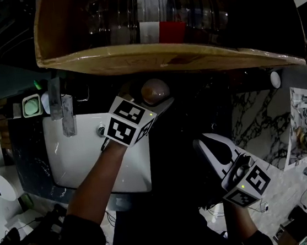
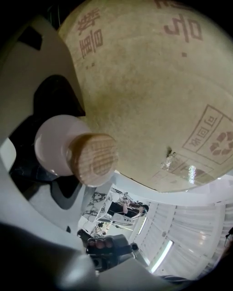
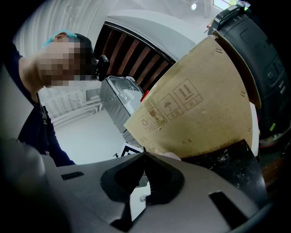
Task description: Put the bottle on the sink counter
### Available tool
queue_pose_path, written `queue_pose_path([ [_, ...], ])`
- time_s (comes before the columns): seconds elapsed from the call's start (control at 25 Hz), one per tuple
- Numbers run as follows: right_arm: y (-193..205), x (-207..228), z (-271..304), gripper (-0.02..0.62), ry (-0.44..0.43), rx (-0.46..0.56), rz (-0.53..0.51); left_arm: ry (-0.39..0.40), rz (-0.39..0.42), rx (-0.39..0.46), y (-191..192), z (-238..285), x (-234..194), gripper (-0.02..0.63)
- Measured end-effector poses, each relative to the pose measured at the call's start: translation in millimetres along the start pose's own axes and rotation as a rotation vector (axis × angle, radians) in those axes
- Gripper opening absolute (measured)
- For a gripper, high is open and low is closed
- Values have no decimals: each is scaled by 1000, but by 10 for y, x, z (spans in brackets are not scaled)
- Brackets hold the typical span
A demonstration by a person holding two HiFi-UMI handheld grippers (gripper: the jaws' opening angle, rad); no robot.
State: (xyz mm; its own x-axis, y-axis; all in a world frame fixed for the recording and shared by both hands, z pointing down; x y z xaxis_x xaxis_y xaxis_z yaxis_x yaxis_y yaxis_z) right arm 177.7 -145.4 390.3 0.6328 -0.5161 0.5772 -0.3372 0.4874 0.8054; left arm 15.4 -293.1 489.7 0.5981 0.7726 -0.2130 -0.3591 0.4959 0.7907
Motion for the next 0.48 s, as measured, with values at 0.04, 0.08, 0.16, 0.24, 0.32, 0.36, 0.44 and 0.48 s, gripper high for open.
queue_pose_path([
  [0.04,-4,4,-1,26,1,1,1,-4,7,-5,-1,12,4,387],
  [0.08,-6,7,-3,26,2,1,1,-9,13,-11,0,23,6,387],
  [0.16,-7,14,-10,26,4,1,2,-18,20,-21,6,42,9,387],
  [0.24,-5,26,-17,27,5,1,2,-27,24,-29,13,57,8,387],
  [0.32,-7,40,-24,26,7,2,3,-36,30,-38,19,72,7,387],
  [0.36,-7,45,-27,27,7,2,4,-38,32,-41,20,78,7,387],
  [0.44,-4,49,-31,26,6,1,5,-38,32,-45,21,88,13,387],
  [0.48,-3,51,-32,26,6,0,6,-39,33,-47,23,92,15,387],
])
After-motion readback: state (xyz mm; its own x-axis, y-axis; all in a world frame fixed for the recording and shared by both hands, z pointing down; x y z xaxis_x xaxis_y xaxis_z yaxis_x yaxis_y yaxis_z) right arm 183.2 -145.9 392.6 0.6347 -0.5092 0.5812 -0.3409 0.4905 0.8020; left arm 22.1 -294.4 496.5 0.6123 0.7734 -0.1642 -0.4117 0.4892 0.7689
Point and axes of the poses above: the fingertips, and each gripper's own axes: z forward along the fingers, x to its right, y out of its underside, the point moved 8 cm from there along -z, backward along the fingers, and after that the axes turned 1 degree about x, right-handed, at the moved point
